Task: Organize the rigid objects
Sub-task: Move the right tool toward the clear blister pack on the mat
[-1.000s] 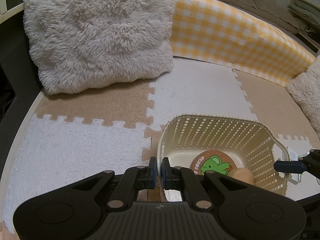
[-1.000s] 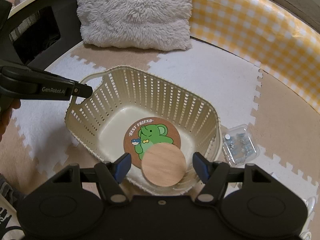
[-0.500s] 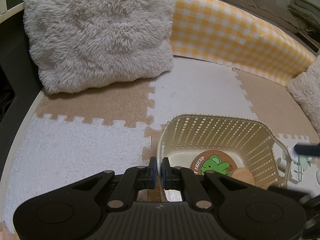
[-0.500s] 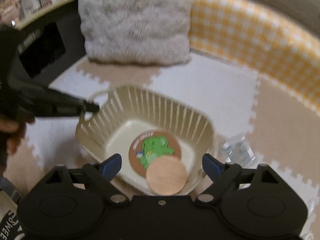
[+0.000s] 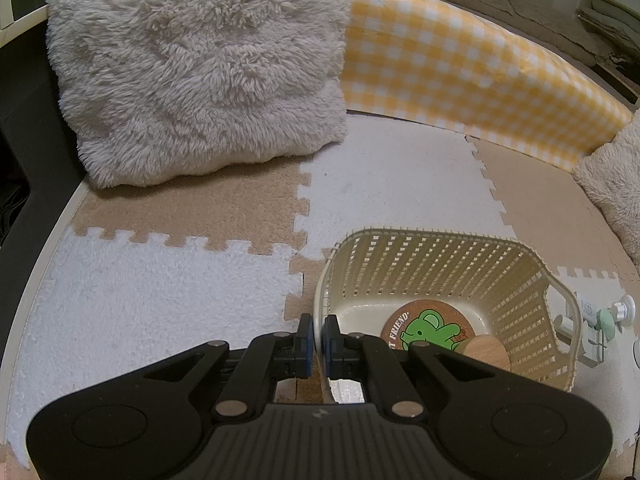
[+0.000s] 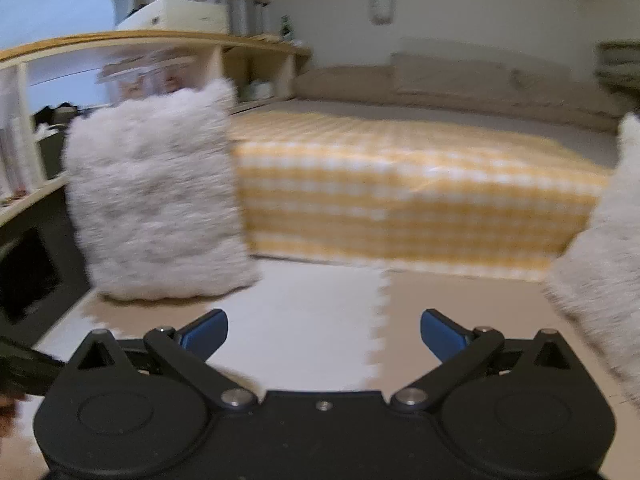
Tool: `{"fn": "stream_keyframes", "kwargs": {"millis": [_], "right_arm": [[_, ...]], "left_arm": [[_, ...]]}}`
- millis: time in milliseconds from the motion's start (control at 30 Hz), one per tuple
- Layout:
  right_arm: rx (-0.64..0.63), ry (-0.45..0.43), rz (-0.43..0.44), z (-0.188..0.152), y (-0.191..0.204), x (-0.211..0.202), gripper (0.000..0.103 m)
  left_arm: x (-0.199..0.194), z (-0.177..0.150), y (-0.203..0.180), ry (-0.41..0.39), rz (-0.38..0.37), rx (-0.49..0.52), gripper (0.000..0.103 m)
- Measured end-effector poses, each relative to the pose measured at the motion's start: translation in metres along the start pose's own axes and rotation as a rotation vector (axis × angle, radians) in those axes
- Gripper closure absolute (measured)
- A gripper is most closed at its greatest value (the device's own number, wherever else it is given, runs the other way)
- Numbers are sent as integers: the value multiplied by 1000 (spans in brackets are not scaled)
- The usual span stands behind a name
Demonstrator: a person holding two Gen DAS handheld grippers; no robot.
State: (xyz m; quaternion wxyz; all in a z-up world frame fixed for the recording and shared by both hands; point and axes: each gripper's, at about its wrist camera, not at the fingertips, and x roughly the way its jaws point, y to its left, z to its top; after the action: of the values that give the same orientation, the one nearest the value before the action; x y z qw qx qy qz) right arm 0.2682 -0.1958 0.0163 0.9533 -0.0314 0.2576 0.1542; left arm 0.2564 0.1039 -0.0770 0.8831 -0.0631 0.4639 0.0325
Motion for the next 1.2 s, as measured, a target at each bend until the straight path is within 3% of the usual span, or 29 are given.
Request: {"fn": "stream_keyframes", "kwargs": {"millis": [100, 333, 600, 867, 967, 1200], "right_arm": [[-64, 21, -36, -14, -16, 13, 0], [-176, 83, -23, -60, -31, 55, 0], [-325, 179, 125, -98, -21, 89, 0], [-205, 249, 256, -104, -28, 125, 0], [-167, 308, 274, -106, -31, 141, 2], [-121, 338, 284, -110, -30, 158, 7]], "left_arm": [[0, 0, 1, 0, 2, 5, 97], [1, -1, 1, 0, 5, 13, 97], [1, -1, -1, 0, 10, 27, 97], [1, 0, -2, 2, 16, 37, 97], [1, -1, -2, 0, 16, 41, 97], [3, 0, -4, 1, 15, 44, 97]]}}
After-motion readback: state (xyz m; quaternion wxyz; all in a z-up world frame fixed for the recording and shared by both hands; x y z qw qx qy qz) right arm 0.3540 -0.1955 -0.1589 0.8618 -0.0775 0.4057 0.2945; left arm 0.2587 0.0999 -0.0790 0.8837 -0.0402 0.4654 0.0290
